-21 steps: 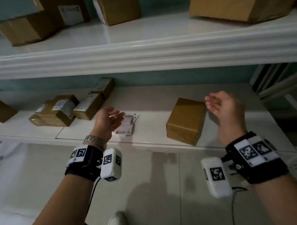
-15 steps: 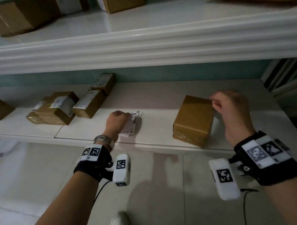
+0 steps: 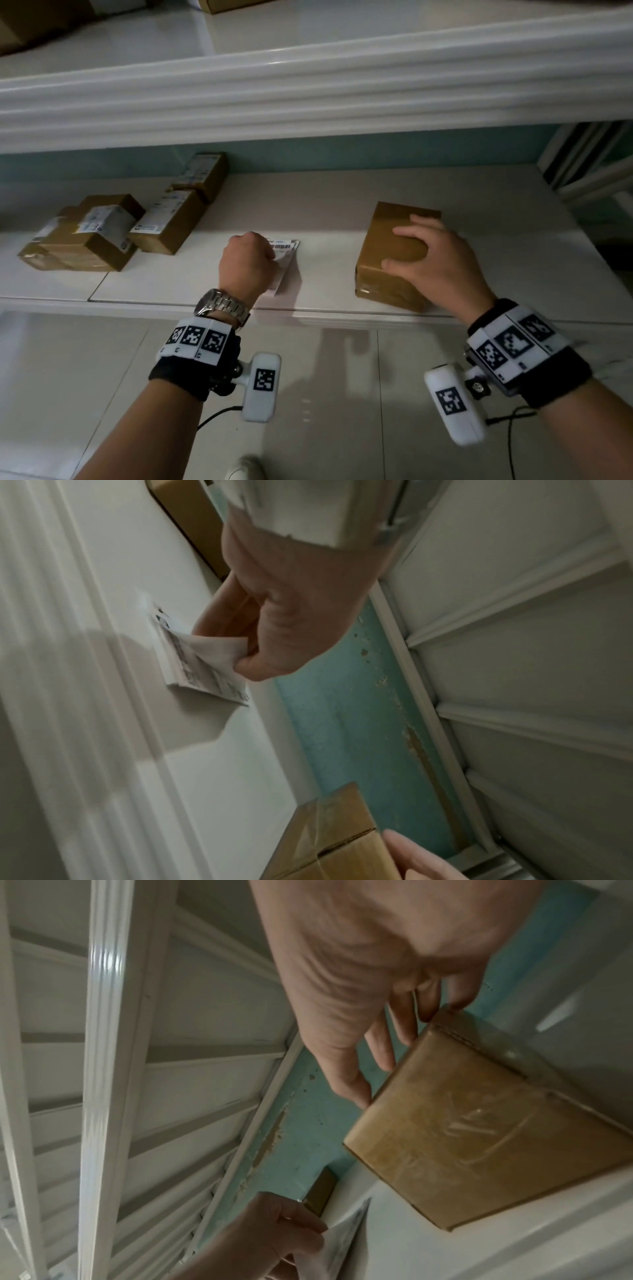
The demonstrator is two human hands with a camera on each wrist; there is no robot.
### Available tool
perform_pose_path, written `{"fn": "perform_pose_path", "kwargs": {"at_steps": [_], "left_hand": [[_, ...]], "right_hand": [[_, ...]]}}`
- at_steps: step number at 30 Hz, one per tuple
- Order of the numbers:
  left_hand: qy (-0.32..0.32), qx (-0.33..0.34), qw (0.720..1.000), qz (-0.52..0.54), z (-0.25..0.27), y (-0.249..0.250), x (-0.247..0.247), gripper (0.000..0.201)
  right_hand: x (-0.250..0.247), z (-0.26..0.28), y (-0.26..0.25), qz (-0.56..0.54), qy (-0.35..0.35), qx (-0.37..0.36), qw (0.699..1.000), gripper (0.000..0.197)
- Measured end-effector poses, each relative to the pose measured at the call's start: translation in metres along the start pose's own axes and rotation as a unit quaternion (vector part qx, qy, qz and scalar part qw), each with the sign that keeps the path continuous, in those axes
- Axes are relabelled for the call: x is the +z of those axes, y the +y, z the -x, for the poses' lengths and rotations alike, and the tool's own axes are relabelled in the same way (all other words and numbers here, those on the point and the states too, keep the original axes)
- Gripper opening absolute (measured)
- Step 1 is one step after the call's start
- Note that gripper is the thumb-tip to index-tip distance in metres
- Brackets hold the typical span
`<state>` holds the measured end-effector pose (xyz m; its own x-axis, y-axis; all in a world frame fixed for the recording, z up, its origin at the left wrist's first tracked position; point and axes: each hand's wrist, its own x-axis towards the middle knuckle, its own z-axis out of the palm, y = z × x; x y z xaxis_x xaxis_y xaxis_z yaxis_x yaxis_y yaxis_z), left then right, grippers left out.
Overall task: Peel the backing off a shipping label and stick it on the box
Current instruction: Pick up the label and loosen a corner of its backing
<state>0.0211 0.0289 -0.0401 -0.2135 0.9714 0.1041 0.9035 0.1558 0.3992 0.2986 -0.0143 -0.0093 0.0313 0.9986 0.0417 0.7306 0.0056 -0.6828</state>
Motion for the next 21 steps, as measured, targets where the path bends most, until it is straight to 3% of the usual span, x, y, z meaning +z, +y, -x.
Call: {"fn": "perform_pose_path", "kwargs": {"at_steps": [5, 11, 15, 17, 19, 21], "left_hand": [[0.113, 0.060, 0.991, 0.048, 0.004, 0.004, -0.014, 0.017], [0.178, 0.073, 0.953, 0.235, 0.014, 0.033, -0.042, 0.014], [0.138, 0.111, 0.915, 0.363, 0.033, 0.061, -0.043, 0.016], [0.085, 0.163, 0.900, 0.395, 0.044, 0.073, -0.038, 0.016], [0.037, 0.219, 0.896, 0.385, 0.054, 0.081, -0.033, 0.016], [0.004, 0.247, 0.897, 0.367, 0.061, 0.086, -0.029, 0.020]], "right_hand": [[0.002, 0.004, -0.010, -0.014, -0.043, -0.029, 0.999, 0.056], [0.002, 0.004, -0.018, -0.019, -0.038, -0.065, 0.997, 0.037], [0.005, 0.009, -0.029, -0.152, 0.023, -0.084, 0.985, 0.041], [0.008, 0.011, -0.037, -0.305, -0.015, -0.059, 0.950, 0.037], [0.008, 0.014, -0.047, -0.436, -0.066, -0.027, 0.897, 0.027], [0.007, 0.015, -0.051, -0.469, -0.066, -0.014, 0.881, 0.023]]}}
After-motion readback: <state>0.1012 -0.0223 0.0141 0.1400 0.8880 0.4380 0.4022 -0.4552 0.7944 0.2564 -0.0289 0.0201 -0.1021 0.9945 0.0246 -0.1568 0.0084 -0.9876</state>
